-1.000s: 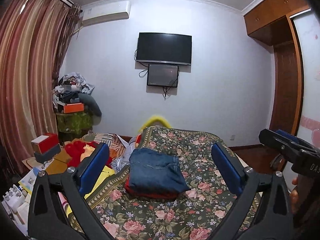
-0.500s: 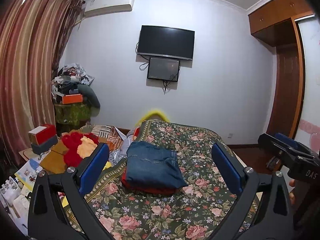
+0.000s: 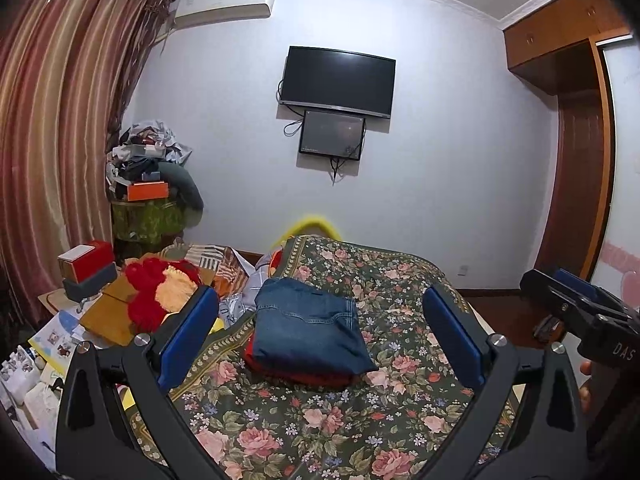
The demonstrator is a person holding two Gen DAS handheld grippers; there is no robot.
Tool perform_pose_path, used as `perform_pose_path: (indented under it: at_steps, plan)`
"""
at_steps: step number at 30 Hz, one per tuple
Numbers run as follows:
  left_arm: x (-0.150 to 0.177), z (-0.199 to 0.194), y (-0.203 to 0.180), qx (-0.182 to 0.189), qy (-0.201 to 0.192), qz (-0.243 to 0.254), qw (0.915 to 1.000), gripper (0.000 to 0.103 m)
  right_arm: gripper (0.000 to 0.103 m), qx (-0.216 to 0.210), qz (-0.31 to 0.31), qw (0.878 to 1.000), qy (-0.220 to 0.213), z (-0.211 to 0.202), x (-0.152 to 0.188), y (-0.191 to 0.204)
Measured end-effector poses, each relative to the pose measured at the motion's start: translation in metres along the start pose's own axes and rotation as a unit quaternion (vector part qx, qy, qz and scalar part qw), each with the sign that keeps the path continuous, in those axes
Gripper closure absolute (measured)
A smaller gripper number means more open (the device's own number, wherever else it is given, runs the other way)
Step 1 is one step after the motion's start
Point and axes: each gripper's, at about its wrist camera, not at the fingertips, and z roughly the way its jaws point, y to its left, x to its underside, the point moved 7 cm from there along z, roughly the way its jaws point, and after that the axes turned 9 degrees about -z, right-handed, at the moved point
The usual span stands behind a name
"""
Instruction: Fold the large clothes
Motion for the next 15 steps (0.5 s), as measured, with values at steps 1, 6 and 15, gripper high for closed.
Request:
perform_pose_path:
  at_steps: [1, 6, 15]
  plan:
    - [0.0010, 0.0001, -0.0004, -0.001, 0.001, 0.000, 1.0000, 0.001, 0.000, 0.000, 0.000, 1.000, 0.000, 0.0000, -0.0001, -0.0001]
    - [0.0032, 0.0004, -0.0017, -0.001, 0.003, -0.001, 1.0000, 0.001, 0.000, -0.001, -0.001, 1.000, 0.001, 0.0003, 0.0008, -0.0001]
    - [0.0026, 0.0004, -0.0026, -0.004, 0.001, -0.002, 1.0000, 0.001, 0.000, -0.001, 0.001, 1.000, -0.001, 0.0001, 0.0027, -0.0029]
